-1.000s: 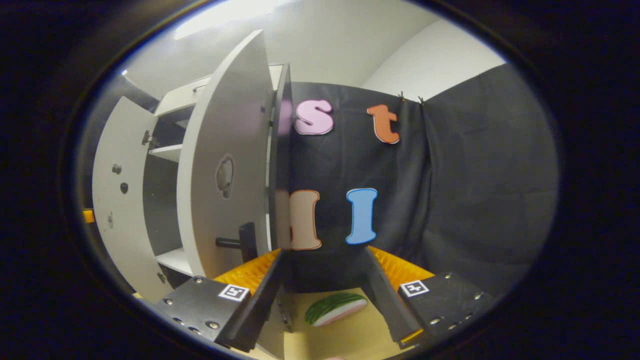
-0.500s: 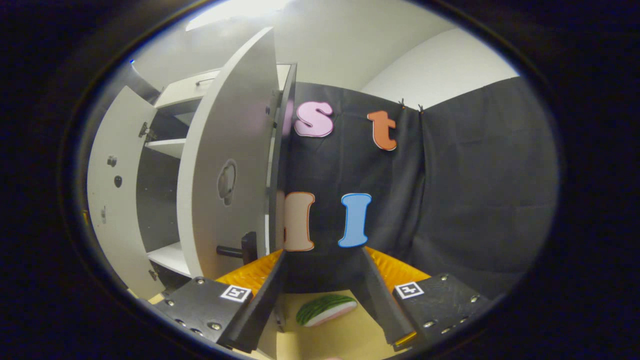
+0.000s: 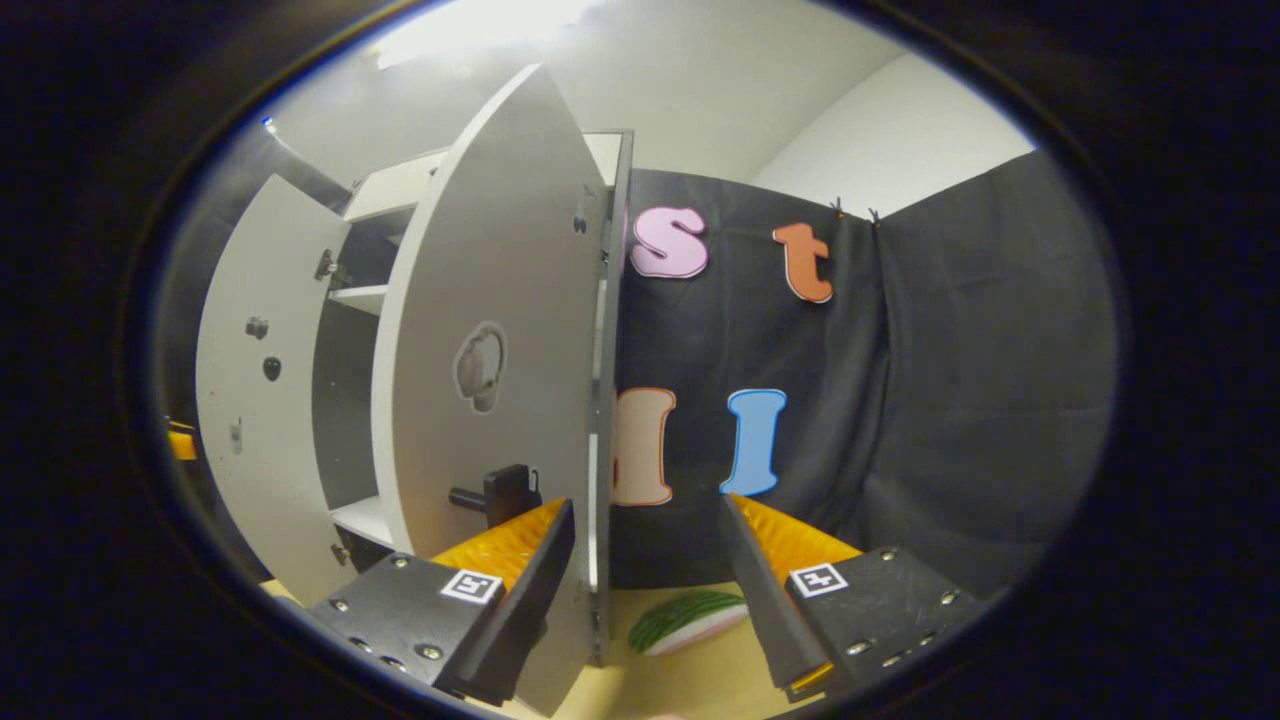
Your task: Grasp the bottle in the cabinet with the left hand and place it on the coaster, then close the right door with the right hand and the left door with the left hand.
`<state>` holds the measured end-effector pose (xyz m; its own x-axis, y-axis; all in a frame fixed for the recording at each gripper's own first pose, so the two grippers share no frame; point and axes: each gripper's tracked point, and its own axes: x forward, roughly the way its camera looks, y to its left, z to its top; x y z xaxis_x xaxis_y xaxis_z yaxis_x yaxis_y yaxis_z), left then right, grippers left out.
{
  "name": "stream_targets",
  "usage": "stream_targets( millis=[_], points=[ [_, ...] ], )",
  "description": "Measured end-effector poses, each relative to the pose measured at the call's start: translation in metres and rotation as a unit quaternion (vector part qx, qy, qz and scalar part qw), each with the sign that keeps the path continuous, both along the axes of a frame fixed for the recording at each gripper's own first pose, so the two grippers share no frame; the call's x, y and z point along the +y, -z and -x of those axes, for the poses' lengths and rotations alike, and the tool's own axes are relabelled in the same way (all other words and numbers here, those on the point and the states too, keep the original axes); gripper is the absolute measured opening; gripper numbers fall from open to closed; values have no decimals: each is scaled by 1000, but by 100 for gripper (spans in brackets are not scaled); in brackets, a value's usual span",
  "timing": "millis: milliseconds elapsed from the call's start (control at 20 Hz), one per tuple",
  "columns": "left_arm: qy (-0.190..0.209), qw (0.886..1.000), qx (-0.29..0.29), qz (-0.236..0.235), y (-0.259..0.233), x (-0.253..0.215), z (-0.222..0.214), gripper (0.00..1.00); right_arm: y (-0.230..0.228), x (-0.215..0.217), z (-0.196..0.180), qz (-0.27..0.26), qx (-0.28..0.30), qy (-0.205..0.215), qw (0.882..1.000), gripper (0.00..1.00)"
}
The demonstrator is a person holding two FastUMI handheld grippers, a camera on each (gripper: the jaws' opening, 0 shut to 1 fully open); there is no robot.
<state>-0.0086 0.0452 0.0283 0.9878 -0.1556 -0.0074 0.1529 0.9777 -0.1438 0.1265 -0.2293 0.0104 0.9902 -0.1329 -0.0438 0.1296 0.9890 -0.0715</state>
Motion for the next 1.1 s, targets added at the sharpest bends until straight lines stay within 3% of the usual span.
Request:
stream_targets(
  millis=[350,400,450,1100],
  points=[
    [-13,1000,9,-10,2,7,0,94,-1,21,-1,-1,-10,-2,1000,89],
    [-17,1000,14,-9,5,11,1,94,-2,23,-2,0,-13,-2,1000,86],
    [-20,1000,16,-6,6,14,3,95,-1,25,-3,1,-14,-3,1000,89],
    [-76,996,36,8,23,64,29,95,18,80,-20,-26,-6,-30,999,89]
  ],
)
